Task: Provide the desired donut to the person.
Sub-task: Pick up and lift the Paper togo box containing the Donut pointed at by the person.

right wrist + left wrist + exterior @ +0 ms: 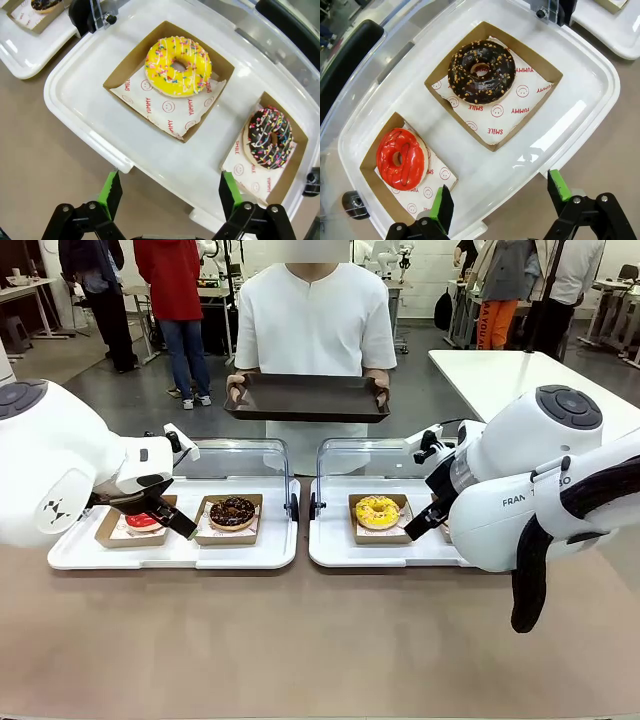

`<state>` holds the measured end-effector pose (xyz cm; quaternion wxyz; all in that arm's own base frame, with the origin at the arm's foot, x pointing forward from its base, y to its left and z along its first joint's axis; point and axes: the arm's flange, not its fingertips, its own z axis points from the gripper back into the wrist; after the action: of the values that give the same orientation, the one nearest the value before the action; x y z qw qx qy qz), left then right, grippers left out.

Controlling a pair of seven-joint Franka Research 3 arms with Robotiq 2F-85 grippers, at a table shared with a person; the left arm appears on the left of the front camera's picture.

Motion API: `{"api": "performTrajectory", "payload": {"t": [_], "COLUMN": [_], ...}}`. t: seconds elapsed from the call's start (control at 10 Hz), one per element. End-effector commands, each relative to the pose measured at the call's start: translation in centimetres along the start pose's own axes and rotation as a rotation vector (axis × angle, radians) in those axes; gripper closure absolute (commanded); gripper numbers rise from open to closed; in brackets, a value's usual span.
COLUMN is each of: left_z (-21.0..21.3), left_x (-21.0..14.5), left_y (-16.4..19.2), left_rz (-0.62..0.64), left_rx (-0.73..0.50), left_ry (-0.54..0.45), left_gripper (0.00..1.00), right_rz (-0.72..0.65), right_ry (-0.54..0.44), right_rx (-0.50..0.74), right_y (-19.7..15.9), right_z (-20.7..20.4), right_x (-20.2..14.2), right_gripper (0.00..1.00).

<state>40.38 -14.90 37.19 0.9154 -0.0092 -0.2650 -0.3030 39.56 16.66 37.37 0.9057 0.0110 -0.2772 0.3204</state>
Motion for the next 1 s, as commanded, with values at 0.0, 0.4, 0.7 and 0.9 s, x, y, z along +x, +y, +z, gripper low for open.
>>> {"api": "performTrajectory", "payload": {"t": [0.0, 0.4, 0.7, 0.9], "left_z": [0.0, 0.0, 0.0, 0.0], "left_x": [-0.01, -0.01, -0.01, -0.01], "left_y": [-0.01, -0.01, -0.01, -0.01], "left_rz": [0.0, 0.0, 0.0, 0.0], "left_rx": [0.0, 0.0, 0.0, 0.0], "left_ry": [0.0, 0.0, 0.0, 0.0], "left_gripper": [0.0, 0.0, 0.0, 0.0], "right_rz": [0.0, 0.0, 0.0, 0.0], "right_ry": [0.0, 0.0, 0.0, 0.0], "right_rx": [0.0, 0.0, 0.0, 0.0], "right_y": [0.01, 0.01, 0.01, 0.0], "right_z": [0.0, 0.0, 0.0, 0.0], "right_x": [0.0, 0.0, 0.0, 0.0], "right_gripper": [0.0, 0.0, 0.0, 0.0]}}
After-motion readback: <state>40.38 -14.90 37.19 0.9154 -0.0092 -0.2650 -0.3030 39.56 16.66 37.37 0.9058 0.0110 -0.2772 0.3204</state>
